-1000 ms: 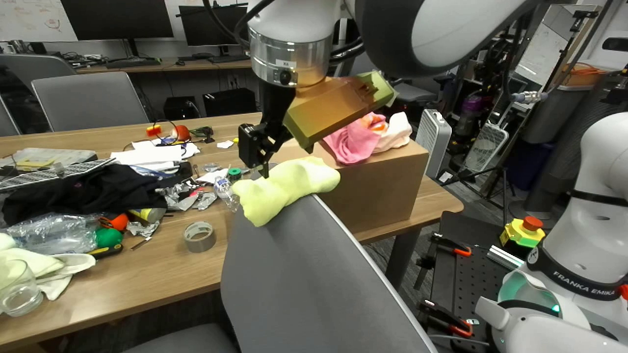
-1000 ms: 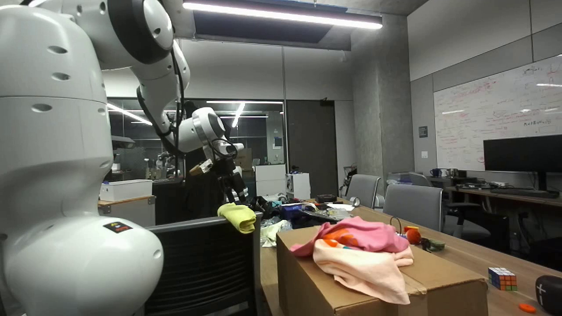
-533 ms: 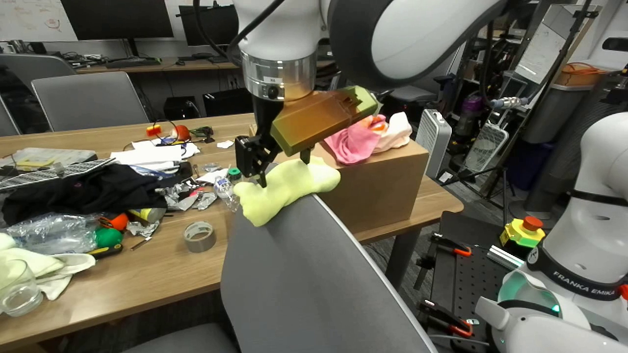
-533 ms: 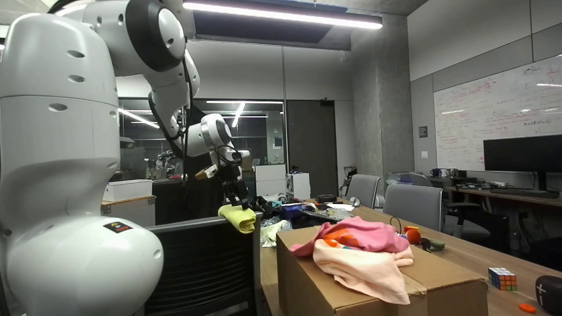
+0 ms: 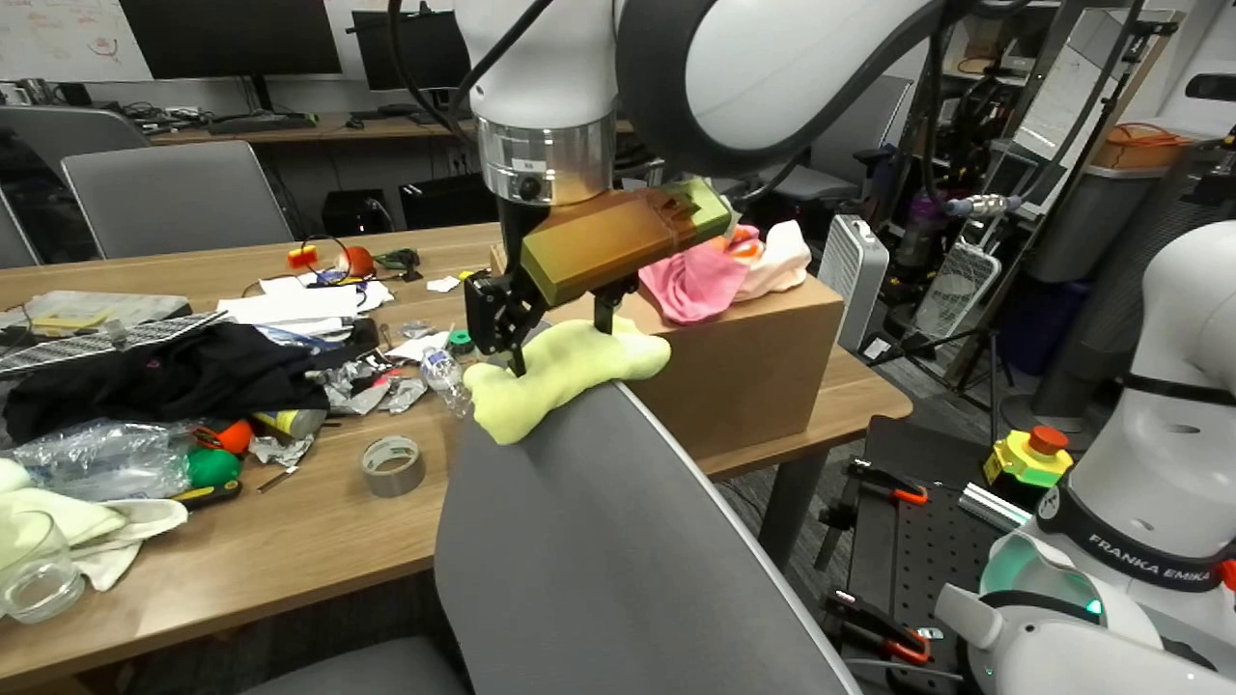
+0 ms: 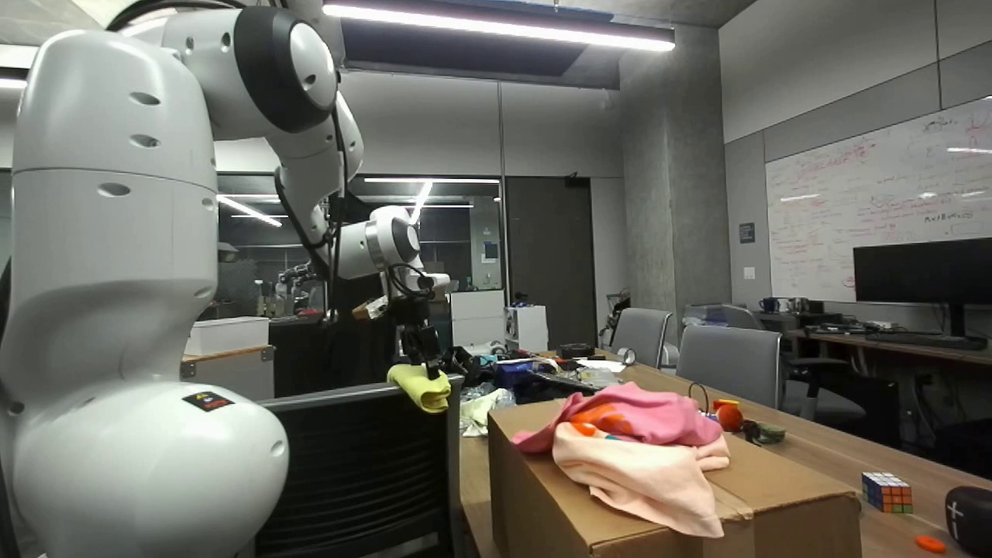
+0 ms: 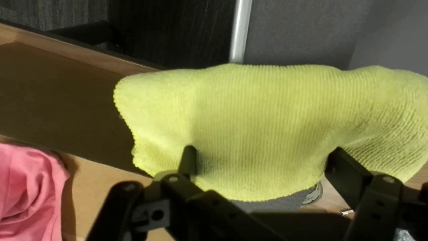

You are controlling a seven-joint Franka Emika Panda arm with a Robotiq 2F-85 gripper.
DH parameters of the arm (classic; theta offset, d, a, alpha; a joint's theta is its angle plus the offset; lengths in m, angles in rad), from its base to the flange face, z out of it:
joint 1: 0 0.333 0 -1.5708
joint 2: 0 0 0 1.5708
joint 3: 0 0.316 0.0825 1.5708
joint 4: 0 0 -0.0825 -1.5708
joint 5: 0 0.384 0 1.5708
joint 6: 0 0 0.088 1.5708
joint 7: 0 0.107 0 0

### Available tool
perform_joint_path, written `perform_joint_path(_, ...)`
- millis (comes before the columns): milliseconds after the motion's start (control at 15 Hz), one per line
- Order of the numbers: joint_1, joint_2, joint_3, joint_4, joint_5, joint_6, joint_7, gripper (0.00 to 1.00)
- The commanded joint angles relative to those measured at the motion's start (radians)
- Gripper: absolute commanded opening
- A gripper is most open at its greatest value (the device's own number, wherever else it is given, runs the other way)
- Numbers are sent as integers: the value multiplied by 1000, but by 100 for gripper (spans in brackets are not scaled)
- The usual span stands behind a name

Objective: Move the objects from the chair to the top of the cardboard box

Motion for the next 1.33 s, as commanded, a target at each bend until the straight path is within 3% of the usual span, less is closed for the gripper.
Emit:
perform_joint_path(0, 15, 6, -17, 18, 29, -13, -11, 68)
perform_joint_path(600, 19, -53, -12, -1, 12, -6, 16, 3)
perform_joint_path(1267, 13, -180, -3, -12, -17, -7, 55, 5)
